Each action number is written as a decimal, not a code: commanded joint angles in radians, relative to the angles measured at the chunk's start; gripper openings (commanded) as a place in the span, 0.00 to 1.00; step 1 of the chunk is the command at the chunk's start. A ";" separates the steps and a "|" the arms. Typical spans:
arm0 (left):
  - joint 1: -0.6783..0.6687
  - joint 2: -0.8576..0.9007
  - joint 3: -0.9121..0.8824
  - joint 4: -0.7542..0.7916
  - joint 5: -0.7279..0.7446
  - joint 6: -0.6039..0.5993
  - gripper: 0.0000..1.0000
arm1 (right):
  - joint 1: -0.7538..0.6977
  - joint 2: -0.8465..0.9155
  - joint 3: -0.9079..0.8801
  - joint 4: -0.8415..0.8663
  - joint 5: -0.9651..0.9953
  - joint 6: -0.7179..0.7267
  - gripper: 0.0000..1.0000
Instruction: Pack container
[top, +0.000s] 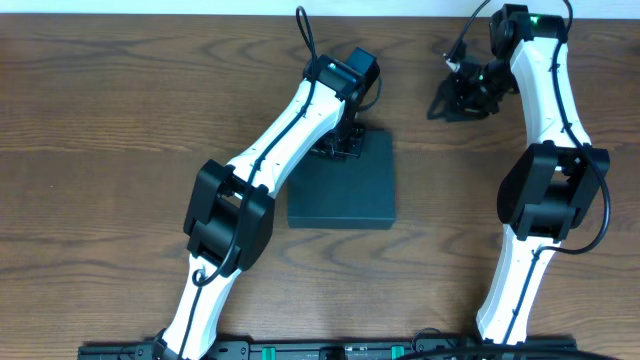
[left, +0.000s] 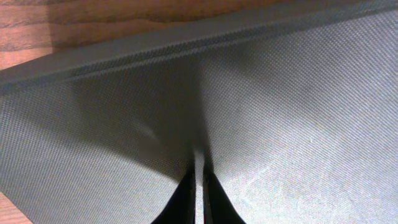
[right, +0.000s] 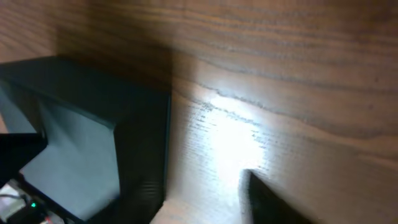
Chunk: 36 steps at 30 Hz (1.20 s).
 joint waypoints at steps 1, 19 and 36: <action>0.013 -0.056 0.031 0.013 -0.031 -0.013 0.06 | -0.006 0.010 0.018 0.019 0.012 -0.005 0.78; 0.262 -0.398 0.066 0.130 -0.344 0.029 0.96 | -0.006 0.010 0.022 0.113 0.201 0.013 0.99; 0.280 -0.397 0.065 0.128 -0.344 0.029 0.99 | -0.005 0.010 0.022 0.120 0.201 0.013 0.99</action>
